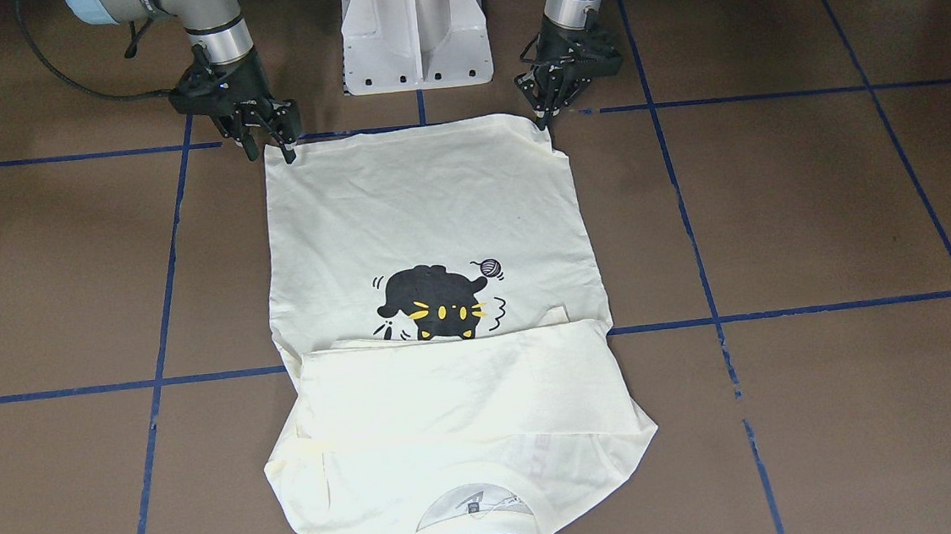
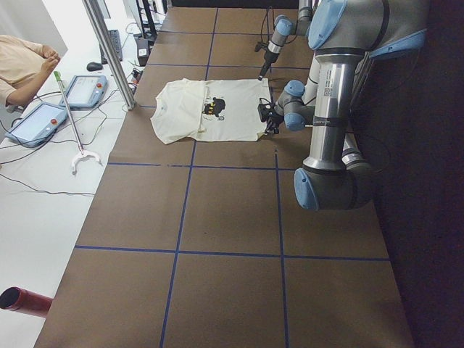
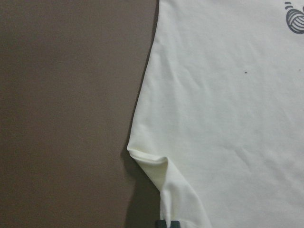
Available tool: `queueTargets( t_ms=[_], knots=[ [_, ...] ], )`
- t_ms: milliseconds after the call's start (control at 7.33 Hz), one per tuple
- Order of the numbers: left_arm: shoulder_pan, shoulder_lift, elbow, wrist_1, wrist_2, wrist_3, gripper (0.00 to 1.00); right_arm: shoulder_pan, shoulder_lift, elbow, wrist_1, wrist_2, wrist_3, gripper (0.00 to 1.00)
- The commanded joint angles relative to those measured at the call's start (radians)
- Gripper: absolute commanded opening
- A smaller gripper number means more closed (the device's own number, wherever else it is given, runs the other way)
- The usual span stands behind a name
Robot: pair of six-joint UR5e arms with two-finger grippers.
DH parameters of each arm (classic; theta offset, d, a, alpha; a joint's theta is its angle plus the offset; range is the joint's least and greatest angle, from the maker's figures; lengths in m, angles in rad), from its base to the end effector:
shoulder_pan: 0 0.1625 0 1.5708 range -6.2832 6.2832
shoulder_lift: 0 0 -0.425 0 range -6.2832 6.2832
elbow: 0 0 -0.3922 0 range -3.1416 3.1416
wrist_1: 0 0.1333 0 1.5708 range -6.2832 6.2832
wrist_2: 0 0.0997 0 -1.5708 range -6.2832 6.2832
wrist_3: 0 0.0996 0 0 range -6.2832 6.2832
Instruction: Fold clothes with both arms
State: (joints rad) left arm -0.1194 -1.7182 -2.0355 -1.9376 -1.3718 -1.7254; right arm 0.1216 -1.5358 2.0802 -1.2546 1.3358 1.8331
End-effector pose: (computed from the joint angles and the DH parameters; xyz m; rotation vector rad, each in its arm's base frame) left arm 0.4981 -0.2138 0.3293 0.1665 0.9837 -0.3484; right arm -0.4662 -0.2146 0.3717 0.1610 -0.8779 0.4594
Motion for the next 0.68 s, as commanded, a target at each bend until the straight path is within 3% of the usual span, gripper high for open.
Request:
queueTargets(
  t_ms=[0, 136, 273, 409, 546],
  knots=[
    [0.0, 0.0, 0.001, 0.0, 0.002, 0.0, 0.0, -0.019, -0.003, -0.005, -0.002, -0.004, 0.002, 0.67],
    [0.001, 0.0, 0.001, 0.0, 0.002, 0.001, 0.0, -0.025, -0.004, -0.009, -0.002, -0.006, 0.0, 0.65],
    [0.001, 0.0, 0.0, 0.0, 0.002, 0.001, 0.0, -0.028, -0.004, -0.014, -0.002, -0.006, 0.0, 0.55],
    [0.001, 0.0, 0.0, 0.0, 0.003, 0.0, 0.0, -0.034, -0.004, -0.017, -0.002, -0.006, 0.002, 0.55],
    [0.001, 0.0, 0.0, 0.0, 0.004, 0.001, 0.0, -0.036, -0.004, -0.015, -0.002, -0.004, 0.002, 0.44]
  ],
)
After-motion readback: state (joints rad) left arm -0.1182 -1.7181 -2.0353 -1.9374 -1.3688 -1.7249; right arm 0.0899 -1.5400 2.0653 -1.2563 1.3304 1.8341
